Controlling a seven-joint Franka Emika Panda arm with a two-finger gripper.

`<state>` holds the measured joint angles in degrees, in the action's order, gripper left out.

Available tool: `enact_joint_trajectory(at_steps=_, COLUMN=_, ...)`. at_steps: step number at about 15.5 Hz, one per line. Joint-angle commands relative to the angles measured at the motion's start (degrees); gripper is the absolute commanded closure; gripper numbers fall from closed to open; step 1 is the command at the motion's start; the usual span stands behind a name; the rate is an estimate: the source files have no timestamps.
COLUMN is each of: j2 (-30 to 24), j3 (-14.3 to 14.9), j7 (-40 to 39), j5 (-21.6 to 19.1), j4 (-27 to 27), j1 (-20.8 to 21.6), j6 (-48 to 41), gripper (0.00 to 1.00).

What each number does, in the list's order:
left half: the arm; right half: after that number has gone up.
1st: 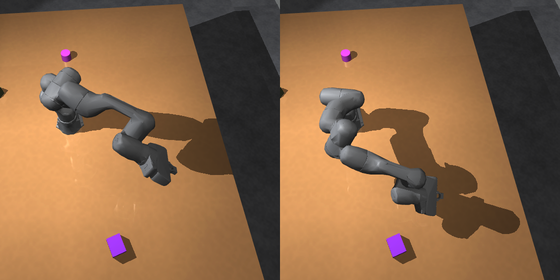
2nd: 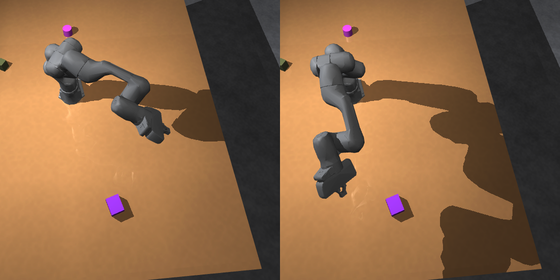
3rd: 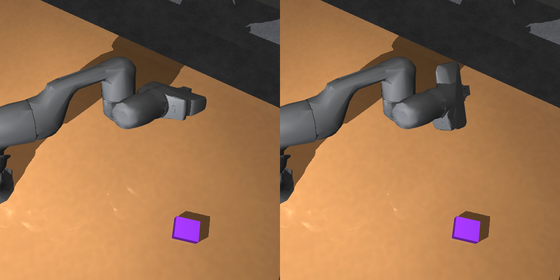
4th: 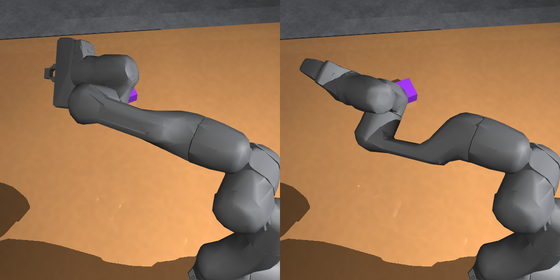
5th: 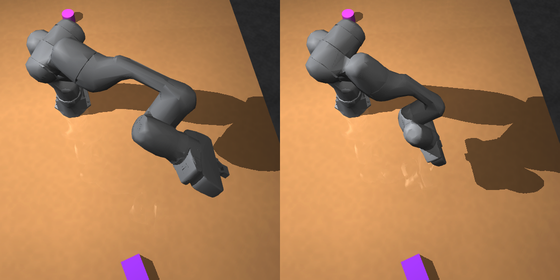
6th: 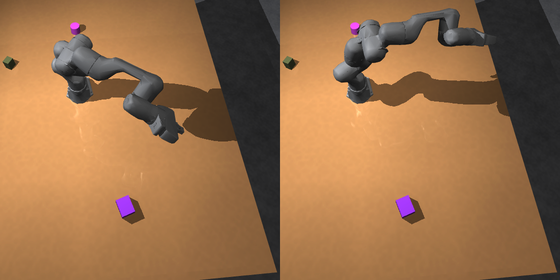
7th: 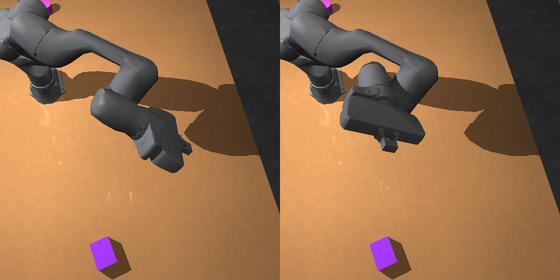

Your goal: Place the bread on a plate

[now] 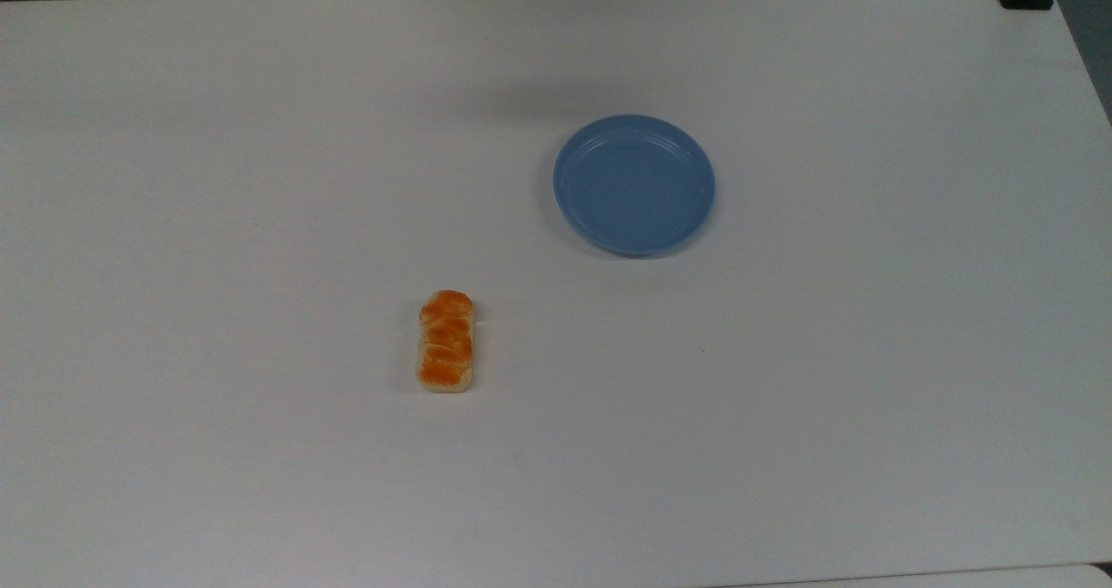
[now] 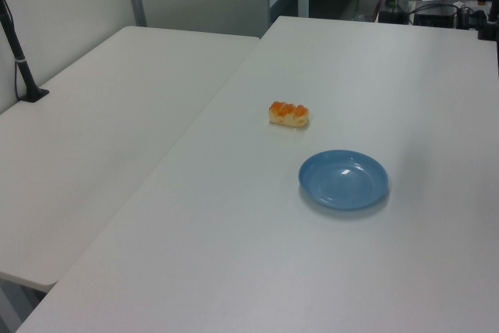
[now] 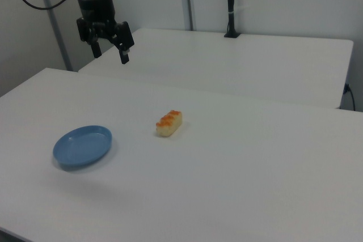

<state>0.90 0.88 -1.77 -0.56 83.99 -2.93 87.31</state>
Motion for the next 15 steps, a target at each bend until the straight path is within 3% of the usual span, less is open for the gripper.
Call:
enact_joint_trajectory(at_steps=1, j2=-1.25, j3=-0.52, j7=0.11, j5=1.26, j4=1.26, j1=1.86, j6=1.11, gripper=0.0)
enact_joint_trajectory(at_steps=15, j2=-0.81, j3=-0.53, j7=-0.07, j5=1.09, j4=2.58, j1=1.87, j6=1.02, gripper=0.0)
